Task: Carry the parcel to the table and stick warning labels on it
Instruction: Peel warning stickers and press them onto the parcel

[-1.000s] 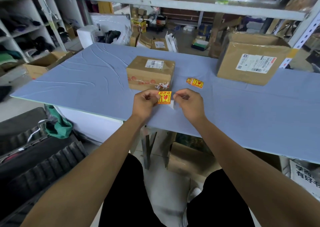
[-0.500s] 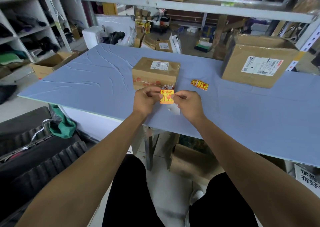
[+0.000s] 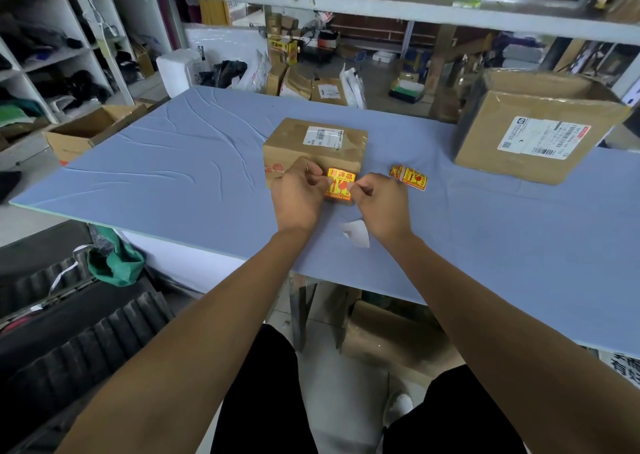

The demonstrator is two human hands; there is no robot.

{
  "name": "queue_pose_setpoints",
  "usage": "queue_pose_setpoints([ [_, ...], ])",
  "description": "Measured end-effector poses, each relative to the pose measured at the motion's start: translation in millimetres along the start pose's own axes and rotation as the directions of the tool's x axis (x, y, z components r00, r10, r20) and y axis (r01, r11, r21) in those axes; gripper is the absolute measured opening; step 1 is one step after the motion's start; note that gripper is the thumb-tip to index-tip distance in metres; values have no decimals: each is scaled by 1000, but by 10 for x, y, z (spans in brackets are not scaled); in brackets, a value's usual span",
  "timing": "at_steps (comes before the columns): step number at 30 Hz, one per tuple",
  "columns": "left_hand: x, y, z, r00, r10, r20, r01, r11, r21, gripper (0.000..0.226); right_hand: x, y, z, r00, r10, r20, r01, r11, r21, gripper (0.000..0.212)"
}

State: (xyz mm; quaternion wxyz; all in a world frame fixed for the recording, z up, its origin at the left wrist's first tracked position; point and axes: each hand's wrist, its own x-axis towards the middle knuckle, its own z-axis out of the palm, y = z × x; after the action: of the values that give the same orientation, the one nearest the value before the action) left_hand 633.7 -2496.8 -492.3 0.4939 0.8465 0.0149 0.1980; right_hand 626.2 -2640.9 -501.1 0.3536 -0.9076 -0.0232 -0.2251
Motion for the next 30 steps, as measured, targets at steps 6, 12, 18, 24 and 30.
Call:
queue_pose_setpoints([
  [6,47,-30,52,1000,-15,3,15,998,61,15,77,-7,75,1000,11,0,-11,997,-71,32],
  [12,41,-20,87,999,-29,16,28,999,46,15,97,-29,48,998,56,24,-53,991,-124,39],
  [18,59,-2,89,999,-21,39,18,997,70,16,128,-30,74,996,84,14,-81,989,-125,41],
  [24,93,-2,108,998,-29,51,25,997,77,17,165,16,68,992,127,15,-122,975,-187,52],
  [30,126,-19,110,998,-14,64,7,994,111,19,136,121,54,995,79,-56,-79,997,4,42],
])
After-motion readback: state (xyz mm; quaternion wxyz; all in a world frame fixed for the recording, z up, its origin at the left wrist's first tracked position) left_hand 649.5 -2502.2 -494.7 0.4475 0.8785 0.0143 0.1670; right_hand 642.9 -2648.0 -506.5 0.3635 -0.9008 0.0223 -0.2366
